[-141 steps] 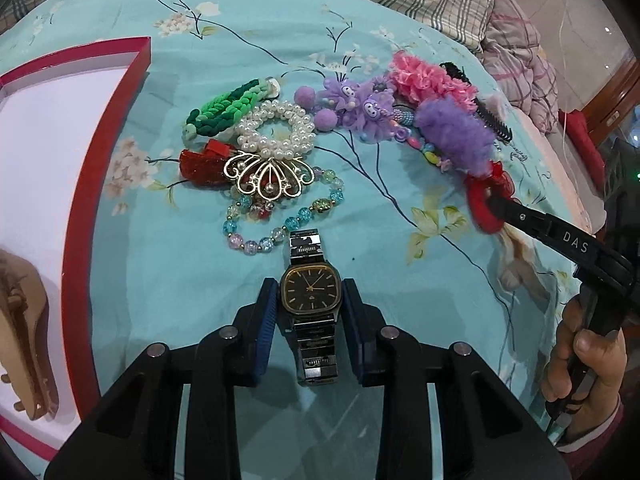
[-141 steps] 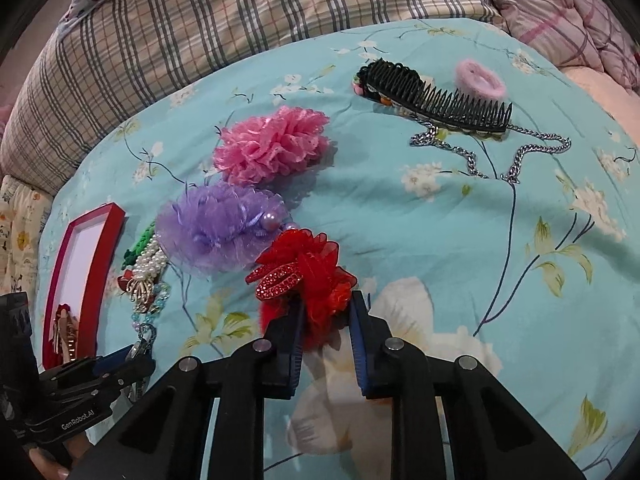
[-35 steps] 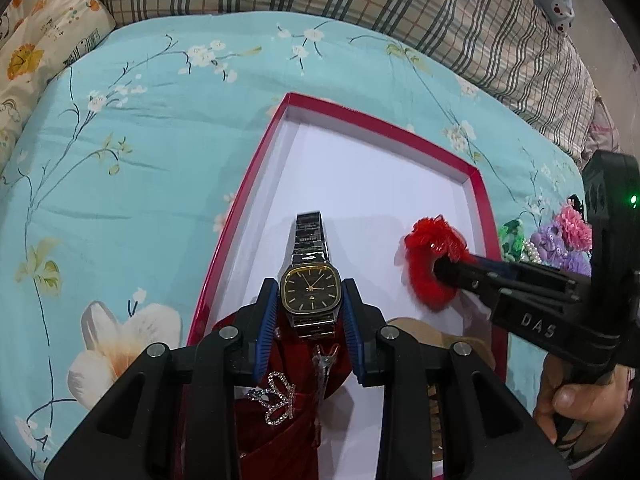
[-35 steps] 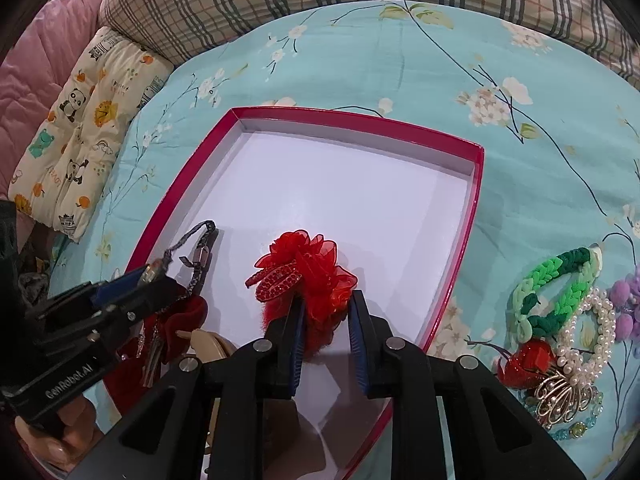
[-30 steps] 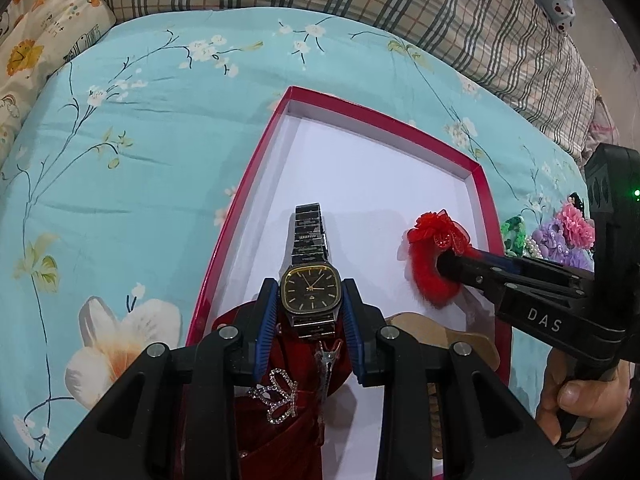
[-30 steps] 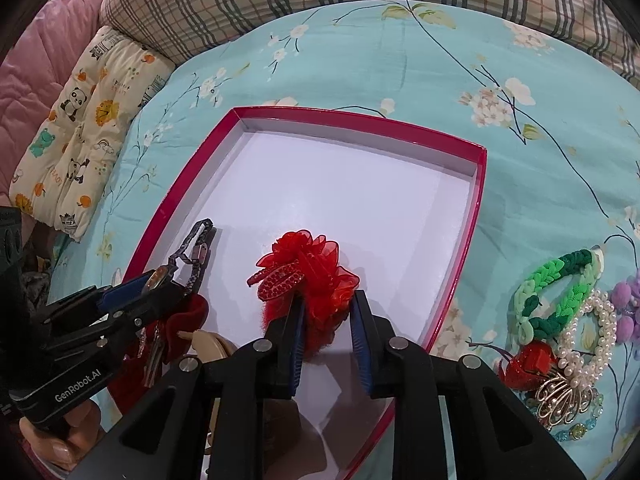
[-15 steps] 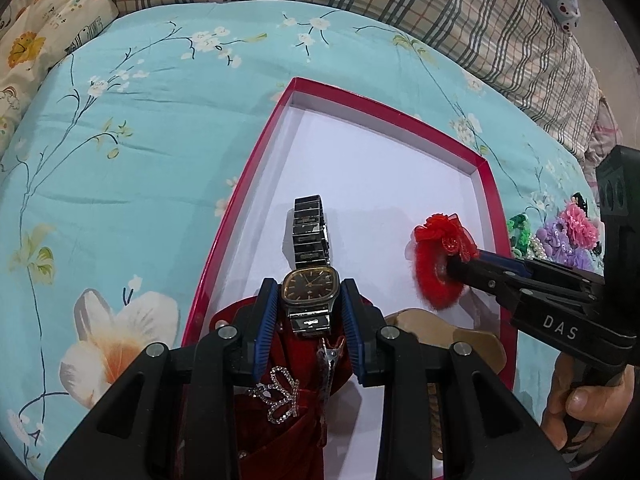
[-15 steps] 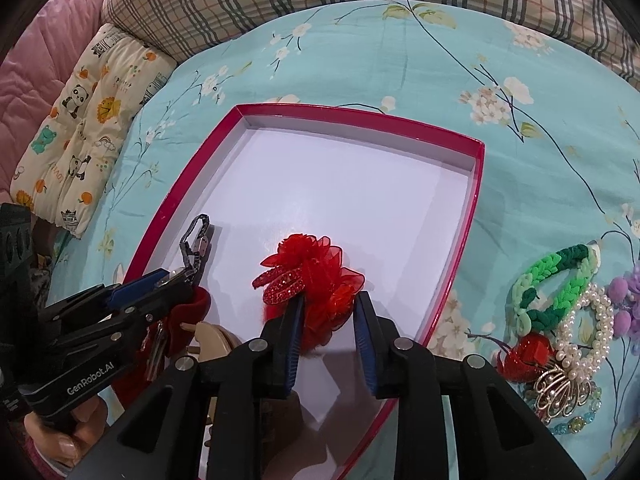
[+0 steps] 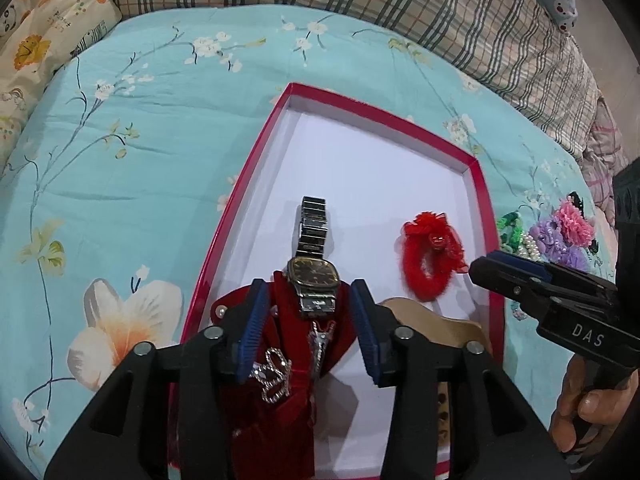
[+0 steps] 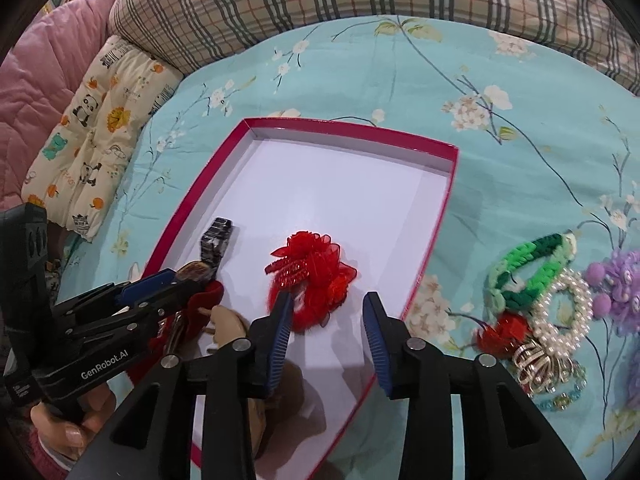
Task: Organize jewelry
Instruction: 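Carry the watch and red scrunchie into the white box and release both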
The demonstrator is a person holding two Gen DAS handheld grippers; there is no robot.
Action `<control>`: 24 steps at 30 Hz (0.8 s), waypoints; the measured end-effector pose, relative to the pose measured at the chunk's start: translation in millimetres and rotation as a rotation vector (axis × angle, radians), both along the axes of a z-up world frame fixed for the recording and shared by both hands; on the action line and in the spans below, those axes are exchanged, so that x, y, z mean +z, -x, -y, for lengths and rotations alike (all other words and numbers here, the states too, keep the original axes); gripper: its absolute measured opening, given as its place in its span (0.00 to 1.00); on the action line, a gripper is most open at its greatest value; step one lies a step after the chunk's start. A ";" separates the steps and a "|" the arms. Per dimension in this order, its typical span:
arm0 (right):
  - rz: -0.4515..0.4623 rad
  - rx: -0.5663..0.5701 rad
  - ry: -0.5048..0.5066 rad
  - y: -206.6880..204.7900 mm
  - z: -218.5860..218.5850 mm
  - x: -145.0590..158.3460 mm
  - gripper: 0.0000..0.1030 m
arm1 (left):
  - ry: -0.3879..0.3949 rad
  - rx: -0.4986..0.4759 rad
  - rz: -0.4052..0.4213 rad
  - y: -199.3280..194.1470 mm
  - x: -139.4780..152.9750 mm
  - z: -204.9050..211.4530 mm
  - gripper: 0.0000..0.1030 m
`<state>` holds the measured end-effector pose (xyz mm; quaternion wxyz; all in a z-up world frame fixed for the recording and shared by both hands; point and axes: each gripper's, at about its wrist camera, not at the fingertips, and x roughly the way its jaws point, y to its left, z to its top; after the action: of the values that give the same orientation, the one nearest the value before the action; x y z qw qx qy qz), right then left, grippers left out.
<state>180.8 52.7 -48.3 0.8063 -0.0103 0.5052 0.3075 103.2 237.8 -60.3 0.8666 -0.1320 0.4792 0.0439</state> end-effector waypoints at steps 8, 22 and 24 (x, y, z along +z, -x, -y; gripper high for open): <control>0.016 -0.012 -0.031 16.6 20.5 14.2 0.39 | -0.003 -0.004 -0.008 4.7 3.8 7.0 0.41; 0.022 -0.100 -0.051 41.9 84.6 27.2 0.44 | 0.004 -0.019 0.036 19.6 28.2 29.9 0.47; 0.021 -0.120 -0.048 45.1 97.9 27.5 0.44 | 0.006 -0.030 0.041 20.5 31.9 38.3 0.47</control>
<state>135.6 -45.2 -20.8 0.8287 0.0362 0.4888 0.2703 82.7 199.5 -28.4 0.8763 -0.1283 0.4636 0.0266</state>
